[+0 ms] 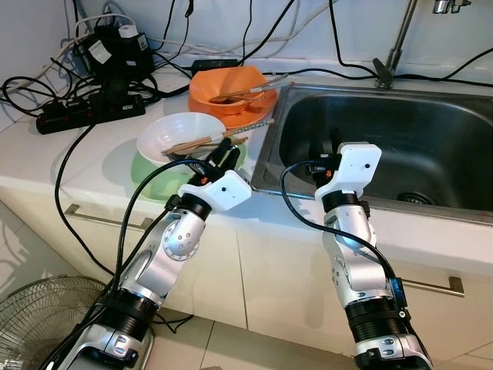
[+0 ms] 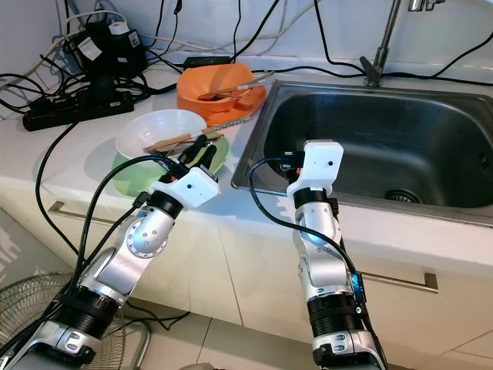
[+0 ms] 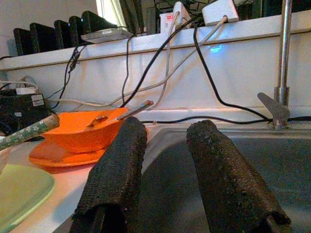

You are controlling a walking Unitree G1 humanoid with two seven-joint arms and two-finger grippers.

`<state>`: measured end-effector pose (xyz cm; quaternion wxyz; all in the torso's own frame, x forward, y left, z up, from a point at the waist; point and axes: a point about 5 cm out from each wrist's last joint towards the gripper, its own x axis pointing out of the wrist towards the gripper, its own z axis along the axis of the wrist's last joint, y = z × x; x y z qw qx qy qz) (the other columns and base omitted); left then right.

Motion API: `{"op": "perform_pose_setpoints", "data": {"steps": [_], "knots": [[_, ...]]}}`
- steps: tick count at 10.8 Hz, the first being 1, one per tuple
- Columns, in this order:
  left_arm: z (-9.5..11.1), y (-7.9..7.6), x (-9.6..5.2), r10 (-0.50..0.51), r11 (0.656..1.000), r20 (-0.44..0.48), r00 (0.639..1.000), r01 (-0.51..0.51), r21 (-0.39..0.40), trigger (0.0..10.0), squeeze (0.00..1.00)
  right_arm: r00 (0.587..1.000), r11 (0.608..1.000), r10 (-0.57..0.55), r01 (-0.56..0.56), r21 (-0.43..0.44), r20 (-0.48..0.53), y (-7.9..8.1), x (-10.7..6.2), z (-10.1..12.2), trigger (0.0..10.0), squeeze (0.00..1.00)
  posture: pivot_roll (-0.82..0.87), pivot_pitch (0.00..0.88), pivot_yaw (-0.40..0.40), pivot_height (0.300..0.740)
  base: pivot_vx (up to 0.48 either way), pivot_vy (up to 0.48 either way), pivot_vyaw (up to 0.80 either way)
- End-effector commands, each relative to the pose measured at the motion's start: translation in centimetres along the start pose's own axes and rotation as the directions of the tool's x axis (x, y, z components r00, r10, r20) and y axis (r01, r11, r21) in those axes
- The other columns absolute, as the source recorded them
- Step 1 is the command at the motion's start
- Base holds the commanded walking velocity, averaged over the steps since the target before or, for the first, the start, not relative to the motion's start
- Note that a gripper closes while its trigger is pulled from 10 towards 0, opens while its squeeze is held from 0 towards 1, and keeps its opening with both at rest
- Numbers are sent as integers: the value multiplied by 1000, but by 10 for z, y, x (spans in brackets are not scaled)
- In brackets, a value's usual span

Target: Kitchen organization

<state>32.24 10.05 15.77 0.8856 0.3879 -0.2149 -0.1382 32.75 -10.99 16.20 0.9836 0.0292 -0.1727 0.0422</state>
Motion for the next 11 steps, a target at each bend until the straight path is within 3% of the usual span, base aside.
{"op": "perform_pose_setpoints", "data": {"steps": [1, 3, 5, 6, 7, 11], "knots": [[0, 1, 3, 2, 1000, 0, 1000, -2, 18, 2275, 0, 1000, 1000, 1, -1, 2, 7, 2, -1, 1, 10000, 0, 61, 0, 83, 740, 0, 0, 0], [0, 1, 4, 5, 1000, 2, 1000, -5, 19, 1098, 0, 1000, 1000, 2, -2, 2, 7, 2, -1, 0, 10000, 0, 62, 0, 82, 740, 0, 0, 0], [3, 5, 5, 22, 1000, 11, 1000, -22, 20, 941, 0, 1000, 1000, 3, -3, 3, 7, 2, -1, 0, 10000, 0, 63, 0, 81, 740, 0, 0, 0], [7, 9, 6, 40, 999, 30, 999, -40, 13, 4941, 0, 1000, 1000, 5, -5, 3, 7, 2, 0, 1, 10000, 0, 63, 0, 80, 740, 0, 0, 0], [12, 14, 7, 63, 998, 48, 997, -63, -7, 10000, 0, 1000, 1000, 9, -9, 4, 6, 3, 0, 0, 10000, 0, 64, 0, 78, 740, 0, 0, 0], [30, 36, 14, 141, 984, 84, 986, -131, -120, 10000, 0, 1000, 1000, 21, -21, 2, 2, 3, 0, 0, 10000, 0, 66, 0, 71, 740, 0, 0, 0]]}}
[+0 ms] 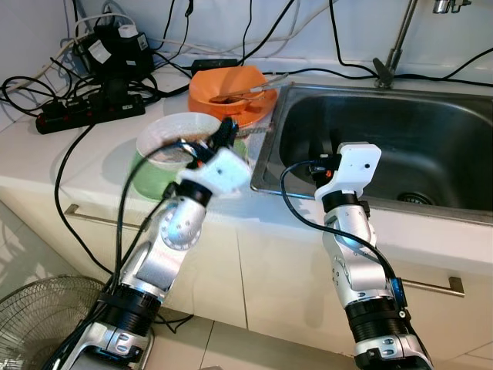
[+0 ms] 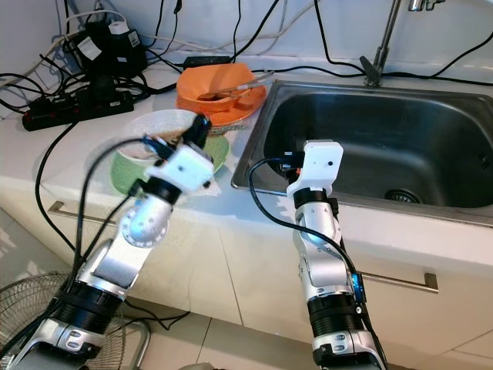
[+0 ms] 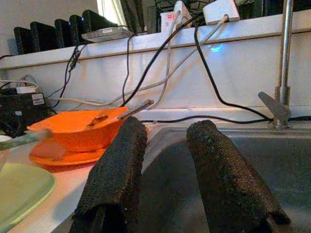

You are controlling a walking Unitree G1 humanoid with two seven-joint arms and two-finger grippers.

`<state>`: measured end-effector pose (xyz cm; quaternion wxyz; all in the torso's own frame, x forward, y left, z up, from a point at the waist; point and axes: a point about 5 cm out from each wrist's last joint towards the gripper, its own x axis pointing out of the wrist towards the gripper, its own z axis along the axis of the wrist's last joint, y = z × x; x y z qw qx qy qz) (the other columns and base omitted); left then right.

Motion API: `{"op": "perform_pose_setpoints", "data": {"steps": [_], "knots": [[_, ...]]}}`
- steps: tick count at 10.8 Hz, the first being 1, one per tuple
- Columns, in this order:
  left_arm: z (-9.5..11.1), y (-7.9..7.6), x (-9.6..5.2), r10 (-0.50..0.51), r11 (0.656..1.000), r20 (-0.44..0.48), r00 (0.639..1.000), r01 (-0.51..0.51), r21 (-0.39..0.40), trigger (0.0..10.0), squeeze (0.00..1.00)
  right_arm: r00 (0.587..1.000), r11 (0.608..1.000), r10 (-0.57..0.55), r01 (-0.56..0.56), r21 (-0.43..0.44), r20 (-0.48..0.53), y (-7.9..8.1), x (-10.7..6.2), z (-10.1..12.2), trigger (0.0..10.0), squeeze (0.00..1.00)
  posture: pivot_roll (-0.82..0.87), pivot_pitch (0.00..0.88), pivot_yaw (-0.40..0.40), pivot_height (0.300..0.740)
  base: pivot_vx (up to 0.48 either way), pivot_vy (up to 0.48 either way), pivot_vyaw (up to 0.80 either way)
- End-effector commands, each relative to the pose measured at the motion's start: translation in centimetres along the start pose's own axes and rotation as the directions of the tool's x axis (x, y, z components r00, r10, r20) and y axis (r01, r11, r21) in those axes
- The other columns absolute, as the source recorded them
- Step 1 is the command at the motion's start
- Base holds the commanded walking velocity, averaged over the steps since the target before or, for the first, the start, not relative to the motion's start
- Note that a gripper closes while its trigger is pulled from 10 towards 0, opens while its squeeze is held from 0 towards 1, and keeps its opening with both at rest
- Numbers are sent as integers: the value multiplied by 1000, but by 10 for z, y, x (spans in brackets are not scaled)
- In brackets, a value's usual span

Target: Kitchen organization

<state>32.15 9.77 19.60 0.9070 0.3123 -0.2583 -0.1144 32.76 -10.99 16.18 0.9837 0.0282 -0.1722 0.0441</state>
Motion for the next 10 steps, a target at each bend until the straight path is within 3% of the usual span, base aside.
{"op": "perform_pose_setpoints", "data": {"steps": [1, 2, 4, 5, 7, 8, 10], "knots": [[8, 12, 7, 28, 999, 18, 999, -27, -35, 10000, 0, 1000, 1000, 20, -20, 3, 2, 4, 0, 0, 10000, 0, 67, 0, 70, 740, 0, 0, 0], [10, 17, 9, 37, 993, 5, 999, -36, -115, 10000, 0, 1000, 1000, 23, -23, 4, 1, 4, 1, 0, 10000, 0, 67, 0, 70, 740, 0, 0, 0], [12, 12, 9, -50, 962, -15, 999, 44, -270, 10000, 0, 1000, 1000, 28, -28, 3, -1, 5, 1, 0, 10000, 0, 69, 0, 66, 740, 0, 0, 0], [16, 12, 8, -51, 925, -10, 999, 44, -378, 10000, 0, 1000, 1000, 31, -31, 2, -2, 5, 1, 0, 10000, 0, 67, 0, 66, 740, 0, 0, 0], [30, 22, 12, -61, 865, 37, 997, 71, -496, 10000, 0, 999, 999, 37, -37, 1, -4, 5, 1, -1, 10000, 0, 68, 0, 63, 740, 0, 0, 0], [43, 38, 18, -28, 855, 82, 996, 66, -515, 10000, 0, 999, 999, 39, -39, 2, -8, 5, 0, -2, 10000, 0, 68, 0, 62, 740, 0, 0, 0], [60, 62, 24, 10, 872, 133, 991, 57, -486, 10000, 0, 999, 999, 41, -41, 4, -10, 6, 0, -2, 10000, 0, 74, 0, 61, 740, 0, 0, 0]]}}
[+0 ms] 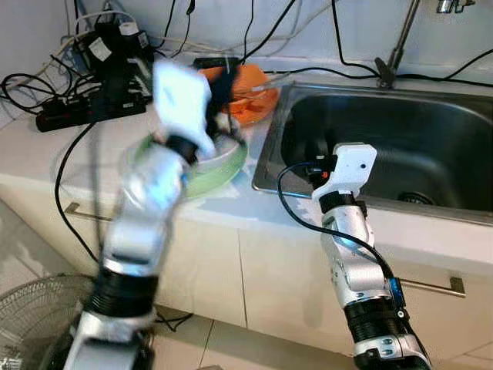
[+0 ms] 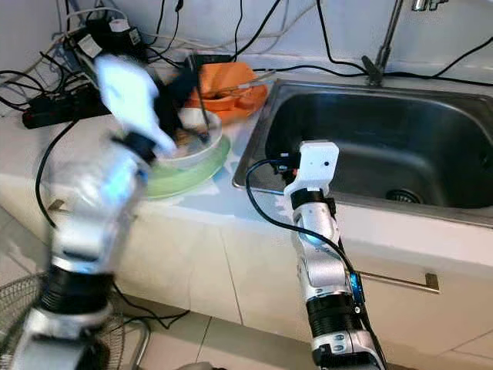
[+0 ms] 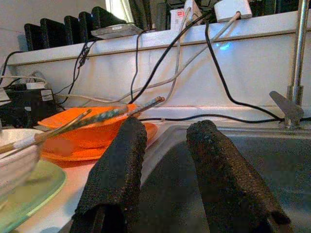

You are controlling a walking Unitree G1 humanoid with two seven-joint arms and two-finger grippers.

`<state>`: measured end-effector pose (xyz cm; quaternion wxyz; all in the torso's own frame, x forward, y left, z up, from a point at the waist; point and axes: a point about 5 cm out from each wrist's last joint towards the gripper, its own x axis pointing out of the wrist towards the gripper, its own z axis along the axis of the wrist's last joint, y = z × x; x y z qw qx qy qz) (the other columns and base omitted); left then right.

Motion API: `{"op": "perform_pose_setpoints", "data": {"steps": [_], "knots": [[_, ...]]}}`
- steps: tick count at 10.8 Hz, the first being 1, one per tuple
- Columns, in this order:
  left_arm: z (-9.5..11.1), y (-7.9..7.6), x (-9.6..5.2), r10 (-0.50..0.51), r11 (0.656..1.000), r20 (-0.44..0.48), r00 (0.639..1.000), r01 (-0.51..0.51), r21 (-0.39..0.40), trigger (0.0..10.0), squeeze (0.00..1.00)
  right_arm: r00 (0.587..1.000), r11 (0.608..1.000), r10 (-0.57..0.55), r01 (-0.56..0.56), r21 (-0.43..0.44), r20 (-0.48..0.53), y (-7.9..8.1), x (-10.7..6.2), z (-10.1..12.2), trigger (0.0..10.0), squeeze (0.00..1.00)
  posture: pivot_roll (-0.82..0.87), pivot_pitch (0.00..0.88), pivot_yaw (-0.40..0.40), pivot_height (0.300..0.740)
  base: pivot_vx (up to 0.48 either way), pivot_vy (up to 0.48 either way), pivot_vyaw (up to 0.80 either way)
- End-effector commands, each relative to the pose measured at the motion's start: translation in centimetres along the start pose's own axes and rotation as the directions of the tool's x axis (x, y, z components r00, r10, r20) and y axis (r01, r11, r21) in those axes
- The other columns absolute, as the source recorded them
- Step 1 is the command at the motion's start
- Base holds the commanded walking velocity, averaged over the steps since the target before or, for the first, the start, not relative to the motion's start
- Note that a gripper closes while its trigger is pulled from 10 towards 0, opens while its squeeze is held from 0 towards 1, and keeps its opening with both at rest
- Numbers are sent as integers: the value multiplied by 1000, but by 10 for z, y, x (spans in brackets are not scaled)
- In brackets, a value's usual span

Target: Kitchen organization

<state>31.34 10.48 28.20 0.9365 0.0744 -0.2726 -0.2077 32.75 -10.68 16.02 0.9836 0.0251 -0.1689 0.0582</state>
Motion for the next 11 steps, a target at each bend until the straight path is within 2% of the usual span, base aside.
{"op": "perform_pose_setpoints", "data": {"steps": [1, 3, 4, 5, 6, 8, 9, 10, 11], "knots": [[14, 10, 2, 8, 999, 31, 999, -10, 50, 10000, 0, 1000, 1000, 15, -15, 8, -4, 4, 1, -1, 10000, 0, 76, 0, 60, 740, 0, 0, 0], [22, 16, 4, 14, 996, 26, 1000, -16, 84, 10000, 0, 1000, 1000, 18, -18, 10, -4, 4, 1, -1, 10000, 0, 74, 0, 59, 740, 0, 0, 0], [27, 17, 5, 16, 997, 38, 999, -19, 72, 10000, 0, 1000, 1000, 18, -18, 9, -4, 4, 2, -1, 10000, 0, 74, 0, 58, 740, 0, 0, 0], [34, 20, 7, 35, 999, 78, 996, -37, 23, 10000, 0, 1000, 1000, 16, -16, 9, -4, 3, 2, -1, 10000, 0, 74, 0, 57, 740, 0, 0, 0], [49, 20, 10, 73, 992, 170, 983, -55, -113, 10000, 0, 1000, 1000, 15, -15, 6, -3, 3, 2, -1, 10000, 0, 72, 0, 57, 740, 0, 0, 0], [59, 13, 14, 71, 977, 224, 972, -22, -211, 10000, 0, 1000, 1000, 13, -13, 5, -2, 3, 2, -1, 10000, 0, 70, 0, 58, 740, 0, 0, 0], [66, 6, 16, 62, 958, 261, 963, 17, -287, 10000, 0, 1000, 1000, 11, -11, 2, -2, 3, 2, -1, 10000, 0, 71, 0, 57, 740, 0, 0, 0], [67, 5, 17, 59, 949, 268, 961, 29, -314, 10000, 0, 1000, 1000, 9, -9, 2, -2, 2, 2, -1, 10000, 0, 71, 0, 57, 740, 0, 0, 0], [64, -1, 18, 50, 916, 260, 964, 60, -397, 10000, 0, 1000, 1000, 3, -3, -10, -2, 1, 3, -2, 10000, 0, 69, 0, 59, 740, 0, 0, 0]]}}
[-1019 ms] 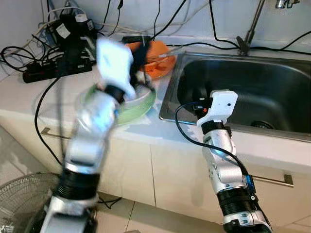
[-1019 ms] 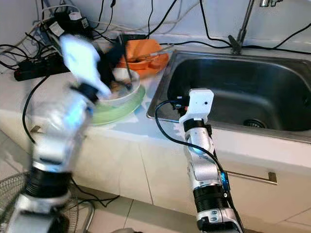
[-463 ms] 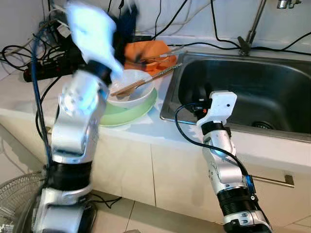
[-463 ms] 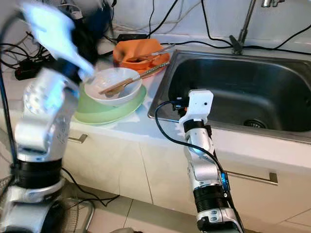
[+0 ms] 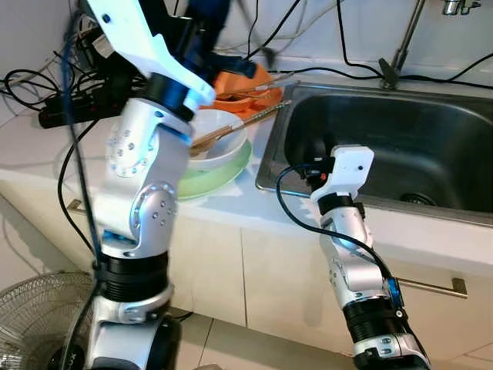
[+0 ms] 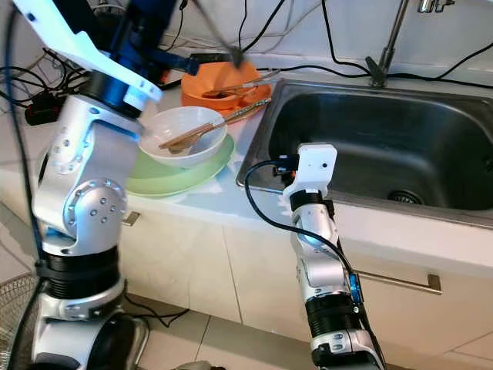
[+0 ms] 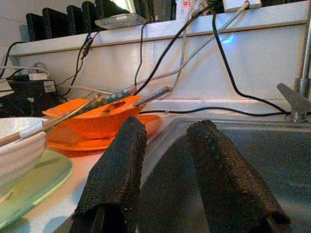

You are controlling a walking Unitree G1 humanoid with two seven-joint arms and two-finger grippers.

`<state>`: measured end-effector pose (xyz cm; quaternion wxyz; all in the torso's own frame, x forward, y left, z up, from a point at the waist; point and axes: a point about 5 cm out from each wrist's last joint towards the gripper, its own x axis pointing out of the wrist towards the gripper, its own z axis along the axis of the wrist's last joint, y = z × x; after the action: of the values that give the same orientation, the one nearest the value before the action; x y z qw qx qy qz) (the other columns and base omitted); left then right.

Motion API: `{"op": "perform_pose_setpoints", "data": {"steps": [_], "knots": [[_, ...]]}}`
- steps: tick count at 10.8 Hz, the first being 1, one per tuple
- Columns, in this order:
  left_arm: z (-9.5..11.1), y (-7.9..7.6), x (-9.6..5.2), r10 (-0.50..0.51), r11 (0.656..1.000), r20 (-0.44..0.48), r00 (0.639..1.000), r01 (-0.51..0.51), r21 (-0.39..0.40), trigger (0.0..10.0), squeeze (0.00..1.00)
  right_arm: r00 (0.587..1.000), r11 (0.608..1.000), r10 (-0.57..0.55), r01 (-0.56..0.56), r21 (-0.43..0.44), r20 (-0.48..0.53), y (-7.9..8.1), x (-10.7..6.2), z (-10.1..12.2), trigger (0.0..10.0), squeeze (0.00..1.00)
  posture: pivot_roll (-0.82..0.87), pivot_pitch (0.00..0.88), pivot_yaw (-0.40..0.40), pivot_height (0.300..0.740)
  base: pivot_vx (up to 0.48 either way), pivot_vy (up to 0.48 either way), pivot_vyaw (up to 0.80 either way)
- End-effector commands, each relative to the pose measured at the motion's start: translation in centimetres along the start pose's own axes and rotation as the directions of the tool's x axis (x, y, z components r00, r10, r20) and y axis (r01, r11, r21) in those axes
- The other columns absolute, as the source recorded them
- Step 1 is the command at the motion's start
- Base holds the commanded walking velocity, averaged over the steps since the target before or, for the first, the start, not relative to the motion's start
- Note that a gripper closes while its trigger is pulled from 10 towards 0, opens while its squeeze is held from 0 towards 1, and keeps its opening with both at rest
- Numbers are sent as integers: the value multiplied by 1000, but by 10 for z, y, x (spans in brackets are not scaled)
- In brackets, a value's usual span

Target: Kitchen organization

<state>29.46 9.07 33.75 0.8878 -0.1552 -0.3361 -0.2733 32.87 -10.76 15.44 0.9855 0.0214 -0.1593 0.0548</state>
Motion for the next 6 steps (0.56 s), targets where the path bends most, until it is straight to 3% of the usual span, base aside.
{"op": "perform_pose_setpoints", "data": {"steps": [1, 4, 5, 6], "knots": [[-11, -5, 1, -5, 997, -18, 1000, 3, -73, 10000, 0, 1000, 1000, 0, 1, -24, 31, 1, 5, 6, 10000, 0, 61, 0, 66, 740, 0, 0, 0], [-40, -6, -4, 16, 990, -83, 996, -28, -139, 10000, 0, 999, 999, -16, 18, -51, 38, -2, 5, 7, 10000, 0, 54, 0, 73, 740, 0, 0, 0], [-61, -4, -8, 19, 984, -143, 990, -44, -175, 10000, 0, 998, 996, -31, 35, -84, 48, -6, 6, 8, 10000, 173, 50, 0, 78, 740, 0, 0, 0], [-68, -3, -10, 21, 983, -155, 988, -49, -177, 10000, 0, 998, 996, -36, 40, -85, 49, -7, 6, 8, 10000, 173, 48, 0, 81, 740, 0, 0, 0]]}}
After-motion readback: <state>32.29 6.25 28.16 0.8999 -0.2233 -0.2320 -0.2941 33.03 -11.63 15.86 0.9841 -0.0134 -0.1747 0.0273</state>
